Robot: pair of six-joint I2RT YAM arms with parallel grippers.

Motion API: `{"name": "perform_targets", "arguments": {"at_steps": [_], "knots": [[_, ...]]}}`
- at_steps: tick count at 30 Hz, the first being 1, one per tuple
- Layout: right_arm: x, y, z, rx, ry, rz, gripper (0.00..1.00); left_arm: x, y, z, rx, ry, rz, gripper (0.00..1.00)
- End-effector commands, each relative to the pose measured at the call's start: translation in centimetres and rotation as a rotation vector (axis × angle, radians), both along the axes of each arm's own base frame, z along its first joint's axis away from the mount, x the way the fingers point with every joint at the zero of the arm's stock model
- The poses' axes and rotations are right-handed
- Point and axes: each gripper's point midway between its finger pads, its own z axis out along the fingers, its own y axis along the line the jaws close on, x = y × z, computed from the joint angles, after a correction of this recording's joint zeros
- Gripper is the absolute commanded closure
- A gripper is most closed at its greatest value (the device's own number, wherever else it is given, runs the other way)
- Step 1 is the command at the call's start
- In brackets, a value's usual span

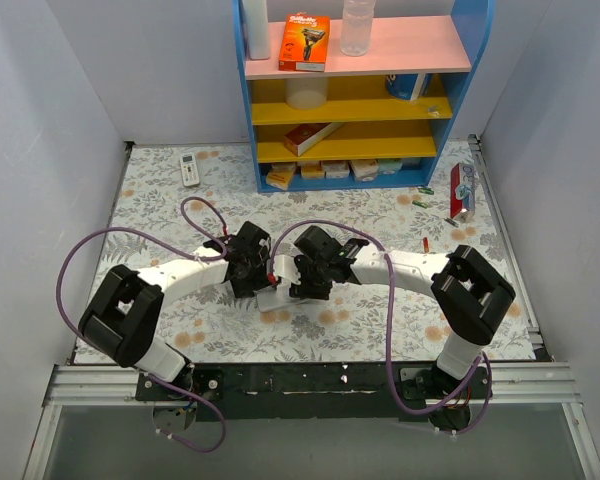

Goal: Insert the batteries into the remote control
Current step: Load the battery cover into the remote control.

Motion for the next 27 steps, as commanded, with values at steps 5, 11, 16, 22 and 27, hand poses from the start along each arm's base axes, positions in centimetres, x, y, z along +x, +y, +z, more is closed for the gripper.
{"name": "perform_targets", "arguments": {"at_steps": [5,11,16,22,27], "knots": [[-0.1,0.4,0.0,-0.005,-0.015,0.029,0.66,1.5,1.8,-0.9,0.102,-0.043,0.0,0.4],[-0.5,0.6,0.7,0.008,0.006,0.032,0.66,2.0,2.0,-0.1,0.11,-0.053,0.008,0.38],[0.3,0.8,2.4,0.037,-0.054,0.026,0.67,1.3,2.6,1.6,0.097,-0.075,0.028,0.22],[0.1,0.9,1.6,0.025,-0.037,0.046,0.67,-0.6,2.5,2.1,0.046,-0.034,0.031,0.14],[0.1,0.9,1.3,0.015,-0.039,0.061,0.67,-1.3,1.7,2.1,0.007,-0.006,-0.006,0.18]]}}
